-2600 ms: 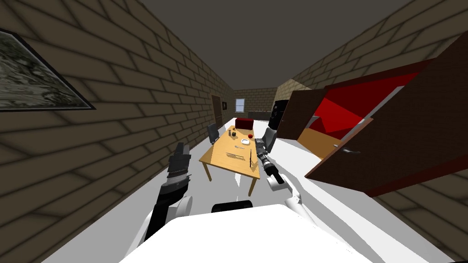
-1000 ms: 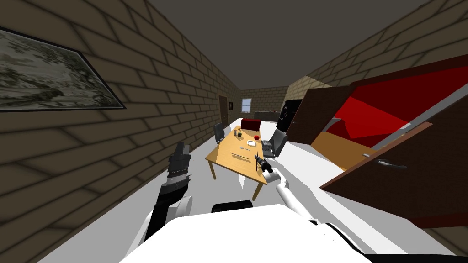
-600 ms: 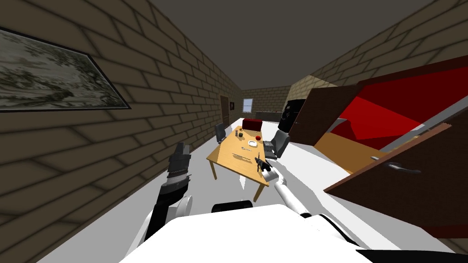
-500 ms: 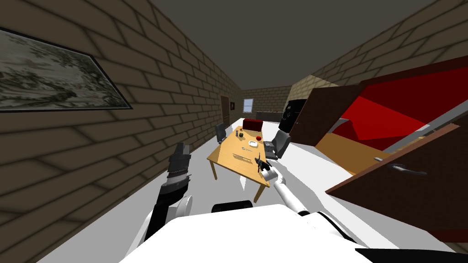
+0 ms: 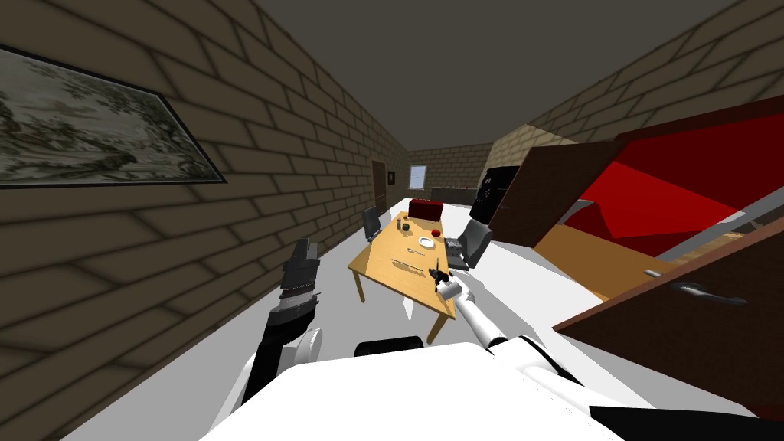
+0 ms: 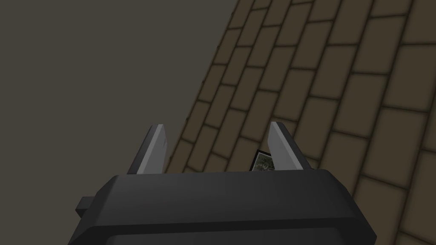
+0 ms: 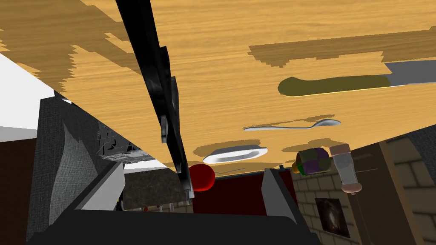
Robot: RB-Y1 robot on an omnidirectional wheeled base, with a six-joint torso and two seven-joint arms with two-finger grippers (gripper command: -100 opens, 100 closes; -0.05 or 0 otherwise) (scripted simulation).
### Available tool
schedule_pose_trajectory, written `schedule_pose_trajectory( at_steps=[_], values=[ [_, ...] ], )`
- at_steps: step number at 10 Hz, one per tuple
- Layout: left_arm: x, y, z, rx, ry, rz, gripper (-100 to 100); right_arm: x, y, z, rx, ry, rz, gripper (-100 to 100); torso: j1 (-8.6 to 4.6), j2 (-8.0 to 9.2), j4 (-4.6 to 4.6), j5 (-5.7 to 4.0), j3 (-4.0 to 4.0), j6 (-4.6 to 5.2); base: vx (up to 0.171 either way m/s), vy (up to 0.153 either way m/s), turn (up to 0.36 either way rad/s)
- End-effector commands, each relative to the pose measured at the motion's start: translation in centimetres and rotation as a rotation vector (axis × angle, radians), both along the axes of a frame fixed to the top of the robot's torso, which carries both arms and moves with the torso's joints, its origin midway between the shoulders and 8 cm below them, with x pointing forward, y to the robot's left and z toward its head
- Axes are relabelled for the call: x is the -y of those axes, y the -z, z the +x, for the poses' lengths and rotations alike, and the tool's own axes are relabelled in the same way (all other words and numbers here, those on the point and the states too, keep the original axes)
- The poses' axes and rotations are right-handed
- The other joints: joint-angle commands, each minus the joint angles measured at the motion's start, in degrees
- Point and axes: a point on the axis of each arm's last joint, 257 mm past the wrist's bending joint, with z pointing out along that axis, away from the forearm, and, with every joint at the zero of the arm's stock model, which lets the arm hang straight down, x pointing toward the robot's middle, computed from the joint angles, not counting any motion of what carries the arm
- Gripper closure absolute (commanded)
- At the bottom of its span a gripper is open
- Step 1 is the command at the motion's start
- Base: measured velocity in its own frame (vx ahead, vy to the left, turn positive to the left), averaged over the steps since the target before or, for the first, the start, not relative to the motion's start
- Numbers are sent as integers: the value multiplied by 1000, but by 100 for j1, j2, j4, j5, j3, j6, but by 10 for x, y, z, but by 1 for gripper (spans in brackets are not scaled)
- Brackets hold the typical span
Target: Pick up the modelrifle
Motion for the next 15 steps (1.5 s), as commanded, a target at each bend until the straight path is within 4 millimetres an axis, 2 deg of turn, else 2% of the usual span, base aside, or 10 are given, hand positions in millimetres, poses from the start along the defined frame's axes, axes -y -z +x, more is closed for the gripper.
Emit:
schedule_pose_trajectory(
  at_steps=[1,6,7,8,9,12,13,14,15],
  values=[
    [0,0,0,0,0,0,0,9,6,-5,-54,-3,-41,-100,0,0,0,0,0,0,47,18,16],
    [0,0,0,0,0,0,0,32,12,-9,-142,-8,-124,-100,-3,3,0,-1,1,1,44,3,6],
    [0,0,0,0,0,0,0,30,12,-9,-134,-8,-116,-100,-3,5,1,-1,3,1,15,1,0],
    [0,0,0,0,0,0,0,30,13,-9,-136,-8,-117,0,-4,12,2,-1,6,1,0,0,0],
    [0,0,0,0,0,0,0,41,19,-18,-136,4,-116,-100,-4,17,3,-1,9,1,40,-1,82],
    [0,0,0,0,0,0,0,54,27,-29,-137,18,-115,-100,-2,2,0,-1,0,1,55,5,52],
    [0,0,0,0,0,0,0,50,25,-26,-138,14,-116,-100,-2,0,0,-1,0,1,26,1,12],
    [0,0,0,0,0,0,0,50,25,-26,-136,14,-116,100,-3,8,1,-1,4,1,0,0,0],
    [0,0,0,0,0,0,0,50,25,-26,-137,14,-116,100,-4,15,3,-1,8,1,0,0,0]
  ],
)
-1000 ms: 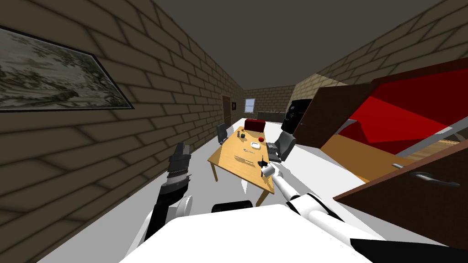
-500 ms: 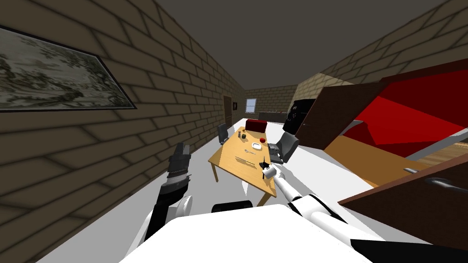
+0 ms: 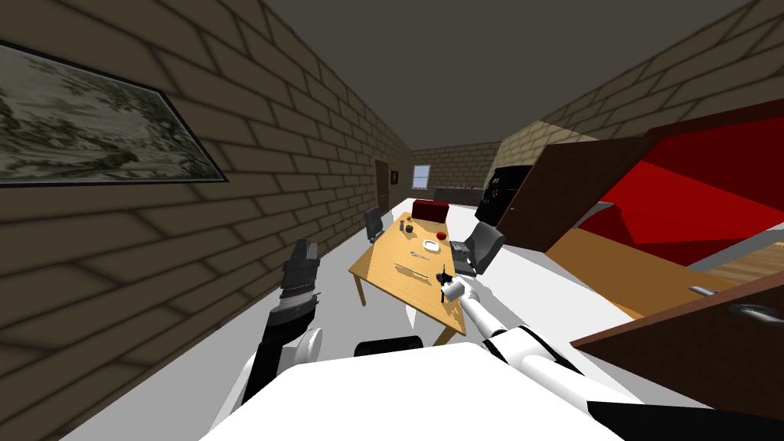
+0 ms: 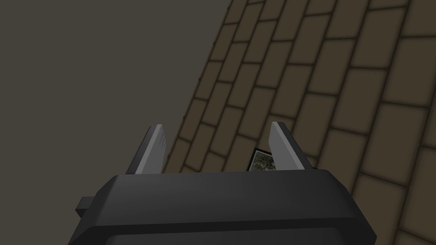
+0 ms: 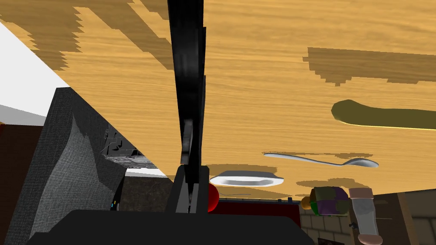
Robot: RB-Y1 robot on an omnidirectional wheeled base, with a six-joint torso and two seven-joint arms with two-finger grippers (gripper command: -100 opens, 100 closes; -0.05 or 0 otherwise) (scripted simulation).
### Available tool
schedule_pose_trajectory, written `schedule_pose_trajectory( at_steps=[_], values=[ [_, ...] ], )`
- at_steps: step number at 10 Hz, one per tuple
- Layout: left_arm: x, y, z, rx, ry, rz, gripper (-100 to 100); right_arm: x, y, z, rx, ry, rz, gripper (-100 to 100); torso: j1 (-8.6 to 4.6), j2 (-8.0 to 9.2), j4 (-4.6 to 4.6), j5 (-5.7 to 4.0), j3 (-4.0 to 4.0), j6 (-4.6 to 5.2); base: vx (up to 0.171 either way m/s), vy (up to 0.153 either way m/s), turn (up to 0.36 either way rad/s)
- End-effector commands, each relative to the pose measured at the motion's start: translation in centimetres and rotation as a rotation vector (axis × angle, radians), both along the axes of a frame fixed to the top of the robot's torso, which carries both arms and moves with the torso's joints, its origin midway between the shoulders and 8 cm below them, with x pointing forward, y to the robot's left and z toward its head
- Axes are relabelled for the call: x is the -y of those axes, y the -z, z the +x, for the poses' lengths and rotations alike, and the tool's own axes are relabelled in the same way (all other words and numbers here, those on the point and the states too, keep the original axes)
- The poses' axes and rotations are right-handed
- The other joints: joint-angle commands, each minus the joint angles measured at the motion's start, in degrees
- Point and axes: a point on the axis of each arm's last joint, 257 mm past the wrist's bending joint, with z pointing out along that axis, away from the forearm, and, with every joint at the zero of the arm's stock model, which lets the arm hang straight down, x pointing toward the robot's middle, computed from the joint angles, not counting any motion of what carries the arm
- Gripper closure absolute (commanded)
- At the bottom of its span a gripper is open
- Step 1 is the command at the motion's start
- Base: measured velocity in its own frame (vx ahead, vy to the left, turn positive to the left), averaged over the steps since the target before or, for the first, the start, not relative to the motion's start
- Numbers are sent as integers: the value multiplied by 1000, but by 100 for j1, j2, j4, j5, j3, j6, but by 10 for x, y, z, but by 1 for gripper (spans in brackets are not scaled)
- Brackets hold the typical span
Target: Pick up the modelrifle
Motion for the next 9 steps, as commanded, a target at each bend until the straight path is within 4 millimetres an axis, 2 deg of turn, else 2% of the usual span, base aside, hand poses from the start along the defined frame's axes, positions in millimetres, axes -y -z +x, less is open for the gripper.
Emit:
schedule_pose_trajectory(
  at_steps=[1,3,4,5,6,8,9],
  values=[
    [0,0,0,0,0,0,0,0,0,0,0,0,0,100,0,0,0,0,0,0,0,0,0],
    [0,0,0,0,0,0,0,0,0,0,-2,2,0,100,-29,-24,-12,-21,-18,-3,0,0,0],
    [0,0,0,0,0,0,0,0,0,0,-2,2,0,0,-38,-35,-16,-26,-26,-6,0,0,0],
    [0,0,0,0,0,0,0,6,4,-5,2,6,1,100,-43,-42,-19,-28,-31,-7,16,3,49],
    [0,0,0,0,0,0,0,-7,-4,7,2,-8,1,100,-55,-60,-27,-36,-43,-9,-26,0,-69],
    [0,0,0,0,0,0,0,-18,-11,15,2,-19,1,100,-68,-53,-29,-41,-42,-9,-61,-7,-84],
    [0,0,0,0,0,0,0,-12,-11,11,6,-15,3,100,-70,-47,-28,-41,-38,-10,-33,-1,-16]
  ],
)
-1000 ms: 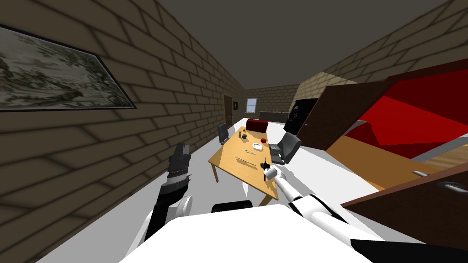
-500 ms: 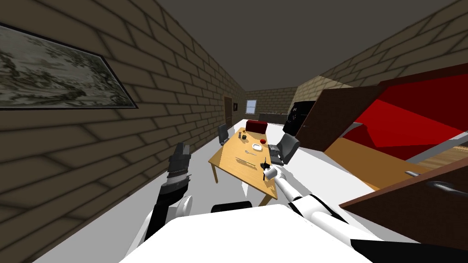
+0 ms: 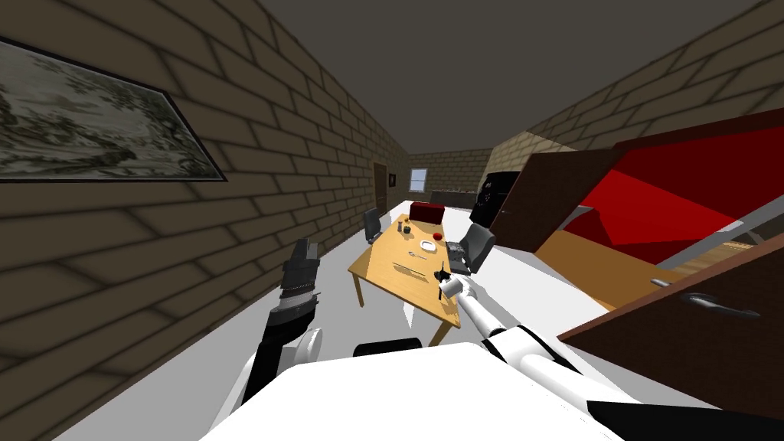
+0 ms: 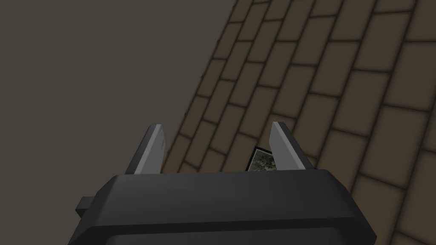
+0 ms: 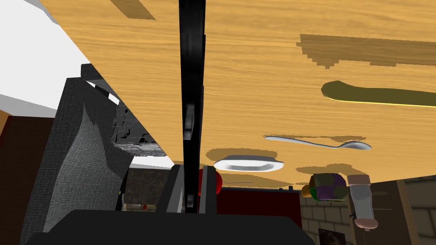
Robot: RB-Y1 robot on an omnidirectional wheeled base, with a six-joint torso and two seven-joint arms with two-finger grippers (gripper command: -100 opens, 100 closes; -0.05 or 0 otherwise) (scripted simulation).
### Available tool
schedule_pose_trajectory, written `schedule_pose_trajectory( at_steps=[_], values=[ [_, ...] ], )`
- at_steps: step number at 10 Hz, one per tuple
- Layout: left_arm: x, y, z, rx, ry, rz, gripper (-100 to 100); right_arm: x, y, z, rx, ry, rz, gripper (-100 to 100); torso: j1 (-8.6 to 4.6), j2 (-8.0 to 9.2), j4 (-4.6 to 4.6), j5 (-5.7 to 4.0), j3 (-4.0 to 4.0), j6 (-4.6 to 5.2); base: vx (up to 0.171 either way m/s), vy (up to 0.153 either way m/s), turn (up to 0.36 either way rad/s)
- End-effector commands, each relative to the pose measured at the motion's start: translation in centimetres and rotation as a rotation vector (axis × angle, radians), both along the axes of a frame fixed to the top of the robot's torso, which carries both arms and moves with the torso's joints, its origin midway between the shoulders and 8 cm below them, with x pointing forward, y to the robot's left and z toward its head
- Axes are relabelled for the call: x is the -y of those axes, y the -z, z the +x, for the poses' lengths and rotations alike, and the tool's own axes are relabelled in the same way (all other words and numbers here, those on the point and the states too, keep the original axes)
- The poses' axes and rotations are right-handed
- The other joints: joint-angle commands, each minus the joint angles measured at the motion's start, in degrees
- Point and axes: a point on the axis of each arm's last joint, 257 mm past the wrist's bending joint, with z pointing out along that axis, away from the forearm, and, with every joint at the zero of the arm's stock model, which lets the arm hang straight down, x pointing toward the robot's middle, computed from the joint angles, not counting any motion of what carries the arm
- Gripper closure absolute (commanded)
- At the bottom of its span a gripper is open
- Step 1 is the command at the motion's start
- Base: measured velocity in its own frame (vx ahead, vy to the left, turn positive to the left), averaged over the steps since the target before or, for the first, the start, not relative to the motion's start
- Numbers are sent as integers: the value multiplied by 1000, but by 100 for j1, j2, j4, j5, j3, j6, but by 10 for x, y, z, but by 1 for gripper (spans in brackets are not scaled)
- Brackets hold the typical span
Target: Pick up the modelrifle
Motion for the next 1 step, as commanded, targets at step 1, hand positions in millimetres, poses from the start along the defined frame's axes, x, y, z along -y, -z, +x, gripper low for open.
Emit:
schedule_pose_trajectory(
  at_steps=[1],
  values=[
    [0,0,0,0,0,0,0,0,0,0,0,0,0,0,0,0,0,0,0,0,-6,0,-1]
  ],
)
